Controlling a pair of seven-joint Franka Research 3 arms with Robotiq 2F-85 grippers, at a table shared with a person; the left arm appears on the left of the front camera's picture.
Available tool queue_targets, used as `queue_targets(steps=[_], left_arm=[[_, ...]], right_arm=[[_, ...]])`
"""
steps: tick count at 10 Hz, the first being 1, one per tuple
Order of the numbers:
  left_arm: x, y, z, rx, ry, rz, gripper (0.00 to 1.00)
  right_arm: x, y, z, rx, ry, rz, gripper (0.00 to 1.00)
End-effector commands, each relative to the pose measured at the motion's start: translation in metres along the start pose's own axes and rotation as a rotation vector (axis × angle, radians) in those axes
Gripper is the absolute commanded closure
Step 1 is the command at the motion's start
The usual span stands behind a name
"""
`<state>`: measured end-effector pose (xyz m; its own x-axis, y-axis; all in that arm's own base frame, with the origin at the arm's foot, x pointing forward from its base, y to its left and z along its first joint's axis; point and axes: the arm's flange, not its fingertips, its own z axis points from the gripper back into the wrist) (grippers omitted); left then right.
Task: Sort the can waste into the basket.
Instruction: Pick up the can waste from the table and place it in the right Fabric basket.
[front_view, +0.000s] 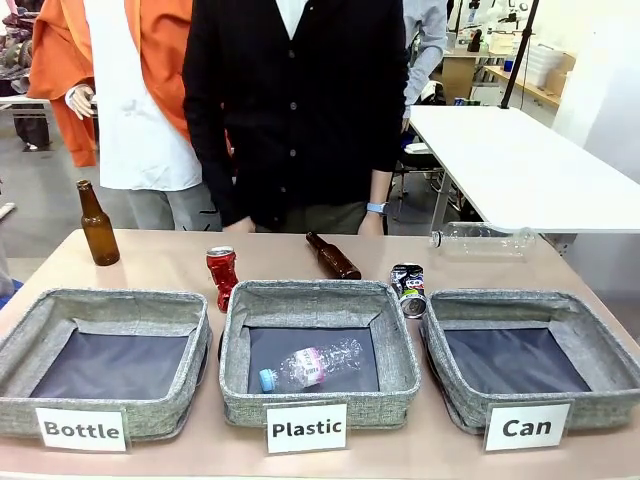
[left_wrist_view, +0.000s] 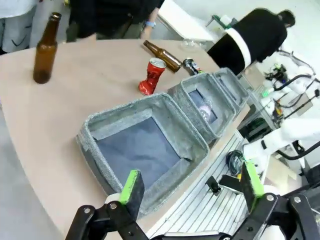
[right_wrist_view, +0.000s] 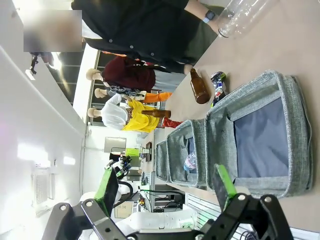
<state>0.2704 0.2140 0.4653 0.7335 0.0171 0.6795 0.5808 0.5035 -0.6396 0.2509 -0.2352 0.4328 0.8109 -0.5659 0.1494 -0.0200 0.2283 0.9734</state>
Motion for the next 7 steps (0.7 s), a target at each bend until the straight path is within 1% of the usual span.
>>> queue_targets(steps=[1,2,3,4,5,6,7], left_arm=[[0.025,-0.009,-0.035,0.040,0.108,-0.039,0.00],[0.042,-0.015,-0.062,0.030,0.182,-0.085,0.00],[0.059,-0.017,-0.096,0.066,0.266,-0.100,0.00],[0.073,-0.020,-0.132,0.095,0.353,-0.152,0.00],[0.081,-0.022,-0.161,0.121,0.357,-0.272,0.00],[0.084,-0.024,-0.187,0.079,0.346,-0.434,0.00],[0.088,-0.022,-0.209,0.080,0.306,-0.551,0.00]], right_arm=[[0.003,0.001,0.000,0.028,-0.016,0.028,0.00],[0.003,0.001,0.000,0.028,-0.016,0.028,0.00],[0.003,0.001,0.000,0.028,-0.016,0.028,0.00],[0.003,0.001,0.000,0.028,-0.016,0.028,0.00],[0.003,0.001,0.000,0.028,-0.016,0.028,0.00],[0.003,0.001,0.000,0.028,-0.016,0.028,0.00],[0.003,0.001,0.000,0.028,-0.016,0.028,0.00]])
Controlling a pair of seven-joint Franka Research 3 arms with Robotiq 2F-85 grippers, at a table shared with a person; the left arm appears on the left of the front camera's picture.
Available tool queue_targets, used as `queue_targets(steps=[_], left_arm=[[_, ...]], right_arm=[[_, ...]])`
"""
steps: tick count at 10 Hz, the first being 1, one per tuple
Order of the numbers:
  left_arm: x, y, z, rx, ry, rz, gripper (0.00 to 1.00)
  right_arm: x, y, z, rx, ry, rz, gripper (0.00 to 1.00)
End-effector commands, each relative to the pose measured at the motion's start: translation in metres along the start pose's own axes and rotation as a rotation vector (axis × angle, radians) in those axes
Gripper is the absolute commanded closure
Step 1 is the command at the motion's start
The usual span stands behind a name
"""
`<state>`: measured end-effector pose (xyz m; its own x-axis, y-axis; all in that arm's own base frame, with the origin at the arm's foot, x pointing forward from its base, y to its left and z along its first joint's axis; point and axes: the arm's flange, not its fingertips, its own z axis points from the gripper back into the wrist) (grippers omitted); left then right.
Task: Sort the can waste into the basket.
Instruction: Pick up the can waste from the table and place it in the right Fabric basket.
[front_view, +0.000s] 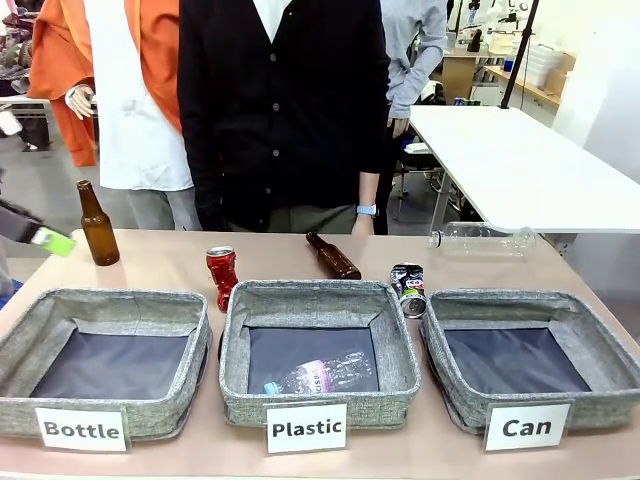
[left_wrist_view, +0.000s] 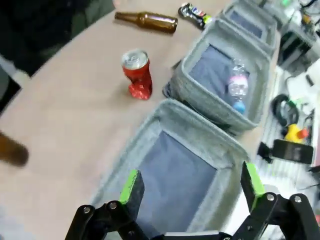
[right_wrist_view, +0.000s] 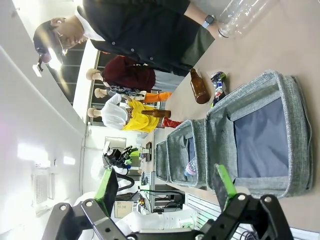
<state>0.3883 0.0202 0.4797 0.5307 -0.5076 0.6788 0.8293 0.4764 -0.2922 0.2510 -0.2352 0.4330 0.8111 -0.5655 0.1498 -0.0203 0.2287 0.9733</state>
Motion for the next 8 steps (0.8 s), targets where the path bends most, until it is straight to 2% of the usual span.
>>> queue_targets(steps=[1,2,4,5,6,7,8], left_arm=[[0.001,0.021,-0.028,0.043,-0.093,-0.148,0.00],[0.009,0.035,-0.049,0.060,-0.092,-0.215,0.00],[0.011,0.060,-0.077,0.074,-0.043,-0.263,0.00],[0.010,0.071,-0.083,0.072,-0.069,-0.274,0.00],[0.010,0.077,-0.086,0.073,-0.069,-0.213,0.00],[0.007,0.056,-0.079,0.075,-0.031,-0.251,0.00],[0.007,0.056,-0.079,0.075,-0.031,-0.251,0.00]], right_arm=[[0.003,0.001,0.000,0.028,-0.016,0.027,0.00],[0.003,0.001,0.000,0.028,-0.016,0.027,0.00],[0.003,0.001,0.000,0.028,-0.016,0.027,0.00],[0.003,0.001,0.000,0.028,-0.016,0.027,0.00],[0.003,0.001,0.000,0.028,-0.016,0.027,0.00],[0.003,0.001,0.000,0.028,-0.016,0.027,0.00],[0.003,0.001,0.000,0.028,-0.016,0.027,0.00]])
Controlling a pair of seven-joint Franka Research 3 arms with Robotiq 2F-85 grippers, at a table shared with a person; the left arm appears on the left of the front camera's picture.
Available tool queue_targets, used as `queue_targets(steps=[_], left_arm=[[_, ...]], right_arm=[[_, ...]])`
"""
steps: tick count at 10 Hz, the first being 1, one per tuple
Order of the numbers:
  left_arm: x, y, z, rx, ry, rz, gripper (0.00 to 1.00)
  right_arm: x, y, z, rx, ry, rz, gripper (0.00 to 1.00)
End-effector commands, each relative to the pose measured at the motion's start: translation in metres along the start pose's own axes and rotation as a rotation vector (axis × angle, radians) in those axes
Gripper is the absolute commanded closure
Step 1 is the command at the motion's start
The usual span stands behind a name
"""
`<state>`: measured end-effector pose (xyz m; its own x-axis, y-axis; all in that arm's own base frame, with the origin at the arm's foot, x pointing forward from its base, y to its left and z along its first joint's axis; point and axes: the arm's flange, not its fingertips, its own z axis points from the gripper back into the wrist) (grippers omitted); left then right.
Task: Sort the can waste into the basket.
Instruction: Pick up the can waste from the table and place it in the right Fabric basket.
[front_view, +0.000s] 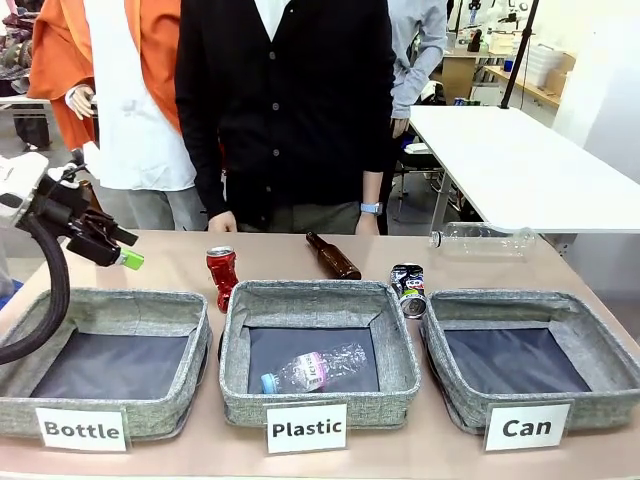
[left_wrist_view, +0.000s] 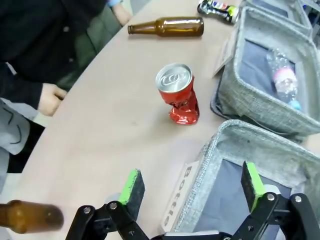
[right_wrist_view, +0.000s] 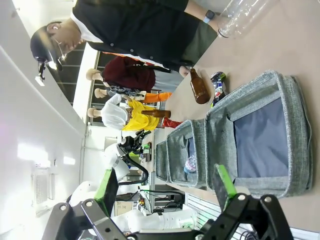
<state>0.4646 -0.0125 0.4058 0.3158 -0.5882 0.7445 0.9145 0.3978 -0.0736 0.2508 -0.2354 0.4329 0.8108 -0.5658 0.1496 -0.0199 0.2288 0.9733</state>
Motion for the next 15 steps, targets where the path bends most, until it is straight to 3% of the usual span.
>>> queue_targets(steps=[1,4,6,8,11,13,15], left_arm=[[0.004,-0.012,0.008,0.002,0.002,-0.014,0.00],[0.005,-0.006,0.006,0.007,-0.007,-0.015,0.00],[0.014,0.010,-0.002,-0.087,-0.063,-0.144,0.00],[0.011,0.023,0.050,-0.116,-0.183,-0.156,0.00],[-0.057,-0.030,0.149,-0.098,-0.270,-0.228,0.00],[-0.114,-0.067,0.215,0.127,-0.366,-0.177,0.00],[-0.170,-0.086,0.267,0.194,-0.455,-0.163,0.00]], right_arm=[[0.003,0.001,0.000,0.028,-0.016,0.028,0.00],[0.003,0.001,0.000,0.028,-0.016,0.028,0.00],[0.003,0.001,0.000,0.028,-0.016,0.028,0.00],[0.003,0.001,0.000,0.028,-0.016,0.028,0.00],[0.003,0.001,0.000,0.028,-0.016,0.028,0.00],[0.003,0.001,0.000,0.028,-0.016,0.028,0.00],[0.003,0.001,0.000,0.028,-0.016,0.028,0.00]])
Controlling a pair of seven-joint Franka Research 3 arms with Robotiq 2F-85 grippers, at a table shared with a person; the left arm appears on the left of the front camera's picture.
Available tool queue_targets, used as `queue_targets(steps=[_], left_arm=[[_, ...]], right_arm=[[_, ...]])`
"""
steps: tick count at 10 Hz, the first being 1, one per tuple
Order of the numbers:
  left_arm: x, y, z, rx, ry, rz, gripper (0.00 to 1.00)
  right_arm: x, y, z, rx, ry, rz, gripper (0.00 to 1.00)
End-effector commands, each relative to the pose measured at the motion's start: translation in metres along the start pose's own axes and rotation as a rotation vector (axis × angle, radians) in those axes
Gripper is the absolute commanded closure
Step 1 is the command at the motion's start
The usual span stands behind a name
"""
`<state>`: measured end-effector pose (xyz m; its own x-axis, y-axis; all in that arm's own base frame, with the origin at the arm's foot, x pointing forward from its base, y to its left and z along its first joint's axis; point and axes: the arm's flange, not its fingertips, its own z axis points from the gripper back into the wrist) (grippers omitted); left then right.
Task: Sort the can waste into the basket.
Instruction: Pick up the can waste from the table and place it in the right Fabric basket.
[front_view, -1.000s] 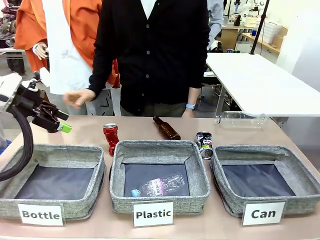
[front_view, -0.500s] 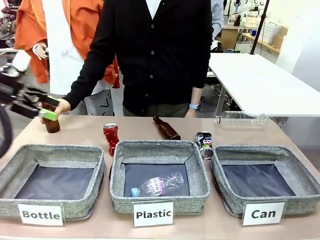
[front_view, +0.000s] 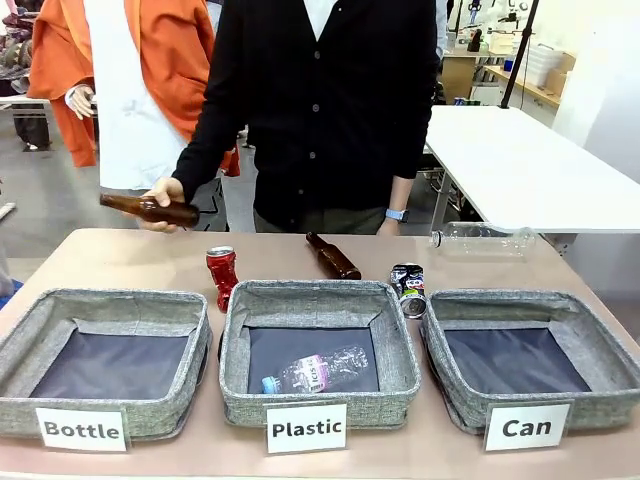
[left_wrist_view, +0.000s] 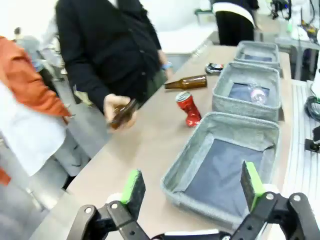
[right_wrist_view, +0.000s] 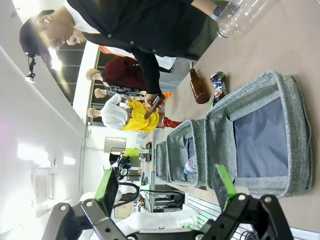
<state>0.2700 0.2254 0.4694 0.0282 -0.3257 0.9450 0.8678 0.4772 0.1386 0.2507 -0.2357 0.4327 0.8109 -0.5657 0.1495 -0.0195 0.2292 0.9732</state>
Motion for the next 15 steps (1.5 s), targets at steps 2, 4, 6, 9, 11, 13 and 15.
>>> queue_targets(steps=[2,4,6,9,11,13,15], left_arm=[[-0.040,0.004,0.045,0.007,-0.126,0.032,0.00],[-0.039,0.020,0.024,0.058,-0.148,0.064,0.00],[-0.019,0.051,-0.032,0.071,-0.051,0.076,0.00],[0.000,0.095,-0.088,-0.086,0.100,0.126,0.00],[-0.007,0.087,-0.040,-0.178,0.080,0.058,0.00],[-0.031,0.048,0.013,-0.076,0.055,0.070,0.00],[-0.054,0.008,0.047,0.025,-0.051,0.049,0.00]], right_arm=[[0.003,0.001,0.000,0.029,-0.016,0.028,0.00],[0.003,0.001,0.000,0.029,-0.016,0.028,0.00],[0.003,0.001,0.000,0.029,-0.016,0.028,0.00],[0.003,0.001,0.000,0.029,-0.016,0.028,0.00],[0.003,0.001,0.000,0.029,-0.016,0.028,0.00],[0.003,0.001,0.000,0.029,-0.016,0.028,0.00],[0.003,0.001,0.000,0.029,-0.016,0.028,0.00]])
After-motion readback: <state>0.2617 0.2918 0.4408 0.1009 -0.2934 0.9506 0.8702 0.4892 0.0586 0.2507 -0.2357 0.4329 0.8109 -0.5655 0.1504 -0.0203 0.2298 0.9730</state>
